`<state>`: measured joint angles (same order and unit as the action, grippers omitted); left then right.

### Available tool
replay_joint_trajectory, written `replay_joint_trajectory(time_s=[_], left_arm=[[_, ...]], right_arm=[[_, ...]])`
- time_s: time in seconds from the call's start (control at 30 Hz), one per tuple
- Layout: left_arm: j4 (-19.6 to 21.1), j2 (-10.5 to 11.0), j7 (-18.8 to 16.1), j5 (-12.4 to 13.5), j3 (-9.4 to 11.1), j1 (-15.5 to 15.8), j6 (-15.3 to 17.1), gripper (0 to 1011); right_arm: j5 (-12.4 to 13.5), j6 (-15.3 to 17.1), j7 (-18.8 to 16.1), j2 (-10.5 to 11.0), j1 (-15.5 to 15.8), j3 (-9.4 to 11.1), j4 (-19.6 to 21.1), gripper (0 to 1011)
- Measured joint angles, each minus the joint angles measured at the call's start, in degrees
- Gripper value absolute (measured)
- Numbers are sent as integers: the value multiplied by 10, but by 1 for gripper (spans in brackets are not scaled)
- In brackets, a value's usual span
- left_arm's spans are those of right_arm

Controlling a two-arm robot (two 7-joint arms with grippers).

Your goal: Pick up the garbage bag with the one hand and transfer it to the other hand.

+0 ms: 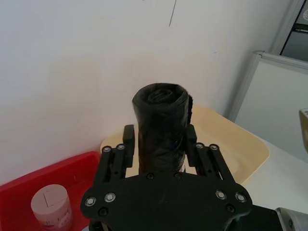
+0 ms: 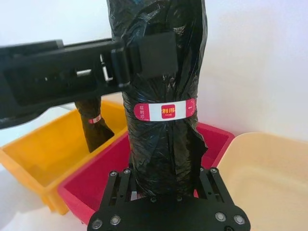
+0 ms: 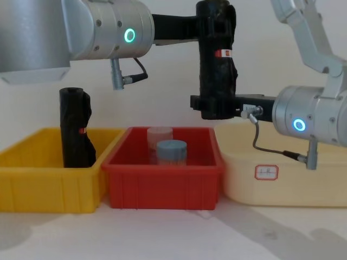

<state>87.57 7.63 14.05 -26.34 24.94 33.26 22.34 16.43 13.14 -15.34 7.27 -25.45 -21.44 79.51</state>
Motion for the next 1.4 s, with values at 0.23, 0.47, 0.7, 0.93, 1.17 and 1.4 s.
replay_joint_trajectory(time_s=[0.23, 0.47, 0.7, 0.93, 1.17, 1.4], left_arm=[[1, 1, -1, 0, 0, 0, 0, 788], [11, 5, -9, -1, -5, -3, 1, 975], [32, 12, -17, -10, -18, -14, 2, 1001], [57, 23, -26, -23, -34, -33, 9, 1001], [78, 39, -44, -27, -51, -62, 13, 1001], [85, 54, -63, -17, -61, -85, 9, 1001]], right_arm=[[11, 2, 1, 1, 4, 9, 10, 557], [19, 3, 10, 3, 5, 20, 13, 557], [21, 9, 17, 9, -1, 26, 6, 557], [18, 21, 15, 22, -10, 26, -17, 557], [8, 35, -3, 41, -20, 21, -42, 557], [-1, 42, -19, 59, -24, 15, -56, 557]])
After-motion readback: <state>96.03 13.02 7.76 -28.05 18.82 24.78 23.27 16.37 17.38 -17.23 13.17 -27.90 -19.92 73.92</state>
